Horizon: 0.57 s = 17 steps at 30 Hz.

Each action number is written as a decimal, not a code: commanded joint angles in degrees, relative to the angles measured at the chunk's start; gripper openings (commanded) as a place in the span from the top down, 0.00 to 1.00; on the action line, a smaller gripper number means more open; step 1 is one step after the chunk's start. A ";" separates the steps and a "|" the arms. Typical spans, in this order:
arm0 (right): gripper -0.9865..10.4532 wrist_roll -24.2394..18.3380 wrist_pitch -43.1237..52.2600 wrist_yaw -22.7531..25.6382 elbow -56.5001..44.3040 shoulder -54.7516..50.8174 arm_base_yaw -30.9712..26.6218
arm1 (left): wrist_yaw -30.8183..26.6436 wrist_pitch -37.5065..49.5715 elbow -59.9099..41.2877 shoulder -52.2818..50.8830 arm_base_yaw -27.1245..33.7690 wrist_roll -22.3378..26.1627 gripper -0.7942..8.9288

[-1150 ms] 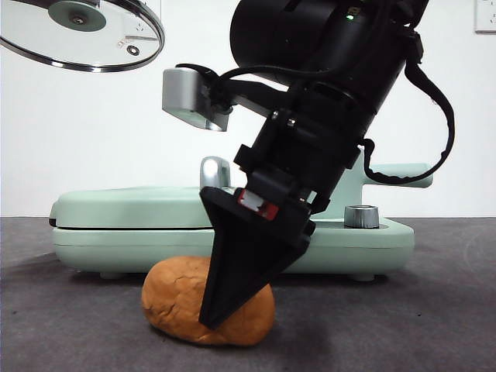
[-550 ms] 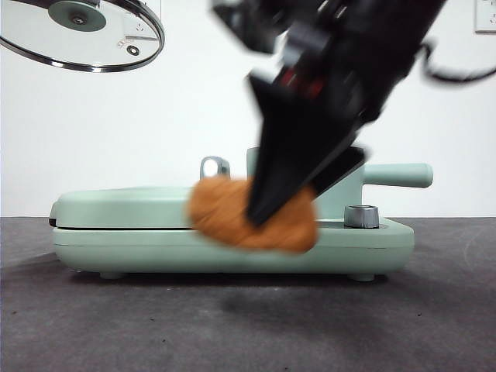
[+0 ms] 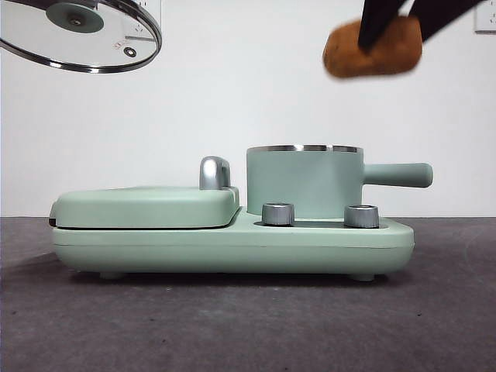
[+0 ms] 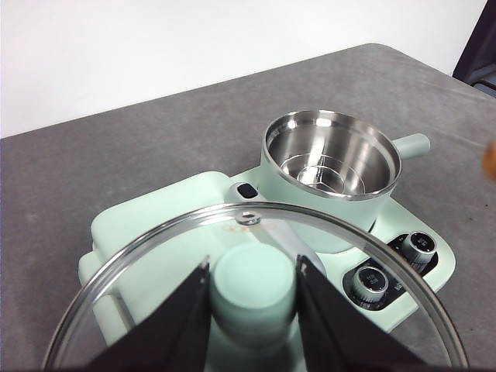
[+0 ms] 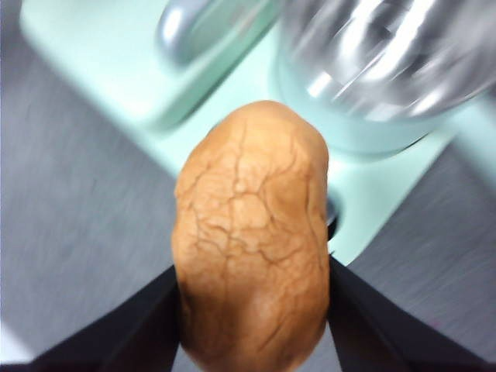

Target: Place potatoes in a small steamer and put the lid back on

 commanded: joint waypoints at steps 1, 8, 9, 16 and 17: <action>0.73 0.70 0.81 0.04 4.37 1.92 -1.40 | 0.00 1.99 0.90 0.07 -0.09 0.44 0.91; 0.73 0.52 4.26 -0.44 12.33 9.38 -4.52 | 0.00 3.21 0.90 0.07 -0.09 0.39 0.91; 0.73 0.46 4.39 -0.63 13.51 10.82 -4.85 | 0.00 3.19 0.90 0.07 -0.09 0.39 0.91; 0.73 0.44 4.39 -3.65 23.26 22.56 -6.08 | -0.26 3.37 0.90 0.07 -0.07 0.42 0.91; 0.73 0.37 4.44 -3.65 24.55 24.33 -6.08 | -0.24 3.34 0.90 0.07 -0.07 0.42 0.91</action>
